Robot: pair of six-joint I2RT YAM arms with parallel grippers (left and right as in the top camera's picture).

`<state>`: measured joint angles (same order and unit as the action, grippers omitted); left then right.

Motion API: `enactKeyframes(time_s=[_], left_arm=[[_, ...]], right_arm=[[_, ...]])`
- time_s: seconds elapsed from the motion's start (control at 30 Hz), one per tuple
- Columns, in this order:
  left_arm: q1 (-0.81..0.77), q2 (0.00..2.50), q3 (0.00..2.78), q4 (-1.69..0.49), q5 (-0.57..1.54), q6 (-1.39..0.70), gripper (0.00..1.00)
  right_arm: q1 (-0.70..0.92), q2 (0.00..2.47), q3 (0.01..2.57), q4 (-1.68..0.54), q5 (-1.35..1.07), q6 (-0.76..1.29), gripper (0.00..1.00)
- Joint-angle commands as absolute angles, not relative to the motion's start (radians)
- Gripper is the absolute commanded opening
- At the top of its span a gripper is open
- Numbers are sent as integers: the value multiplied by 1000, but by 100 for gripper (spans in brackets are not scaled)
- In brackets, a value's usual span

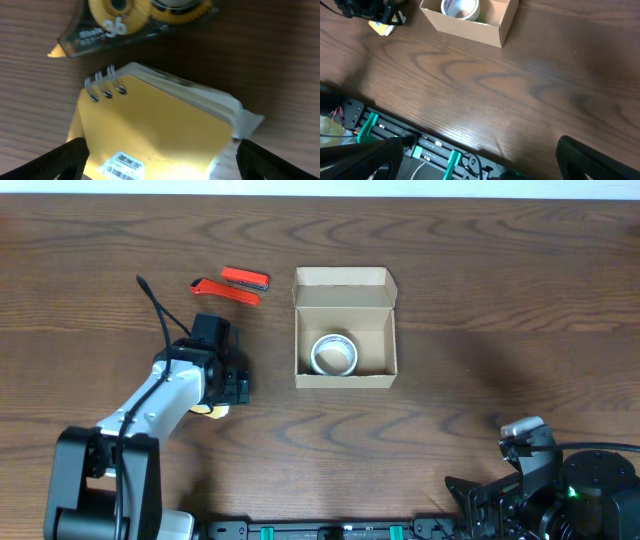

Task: Pack container
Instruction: 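Lower the left gripper onto the yellow notepad and grasp it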

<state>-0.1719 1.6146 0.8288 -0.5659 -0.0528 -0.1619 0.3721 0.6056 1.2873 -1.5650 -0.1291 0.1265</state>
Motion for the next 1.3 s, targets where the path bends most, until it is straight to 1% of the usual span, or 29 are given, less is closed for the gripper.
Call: enactKeyframes(time_s=[0.0,0.6,0.67,0.7,0.73,0.77,0.9,1.07,1.13,1.27], left_arm=[[-168,1627,819,-550,-93,-189,95],[-169,1694,819,-517,-122,-188,95],[-169,1694,819,-516,-122,-188,96],[-169,1694,819,-516,-122,-188,99],[-169,1694,819,-516,-122,-188,100],[-169,1694,819,-516,-122,-188,93],[-169,1693,820,-520,-118,-188,84],[-169,1692,822,-520,-111,-189,75],[-169,1690,827,-527,-111,-189,70],[-169,1679,850,-550,-111,-191,67]], right_arm=[[383,602,1288,-1564,-120,138,99],[383,602,1288,-1564,-120,138,99],[383,602,1288,-1565,-120,138,99],[383,602,1288,-1565,-120,138,99],[383,602,1288,-1564,-120,138,99],[383,602,1288,-1564,-120,138,99],[383,602,1288,-1564,-120,138,99],[383,602,1288,-1564,-120,138,99],[383,602,1288,-1564,-120,138,99],[383,602,1288,-1564,-120,138,99]])
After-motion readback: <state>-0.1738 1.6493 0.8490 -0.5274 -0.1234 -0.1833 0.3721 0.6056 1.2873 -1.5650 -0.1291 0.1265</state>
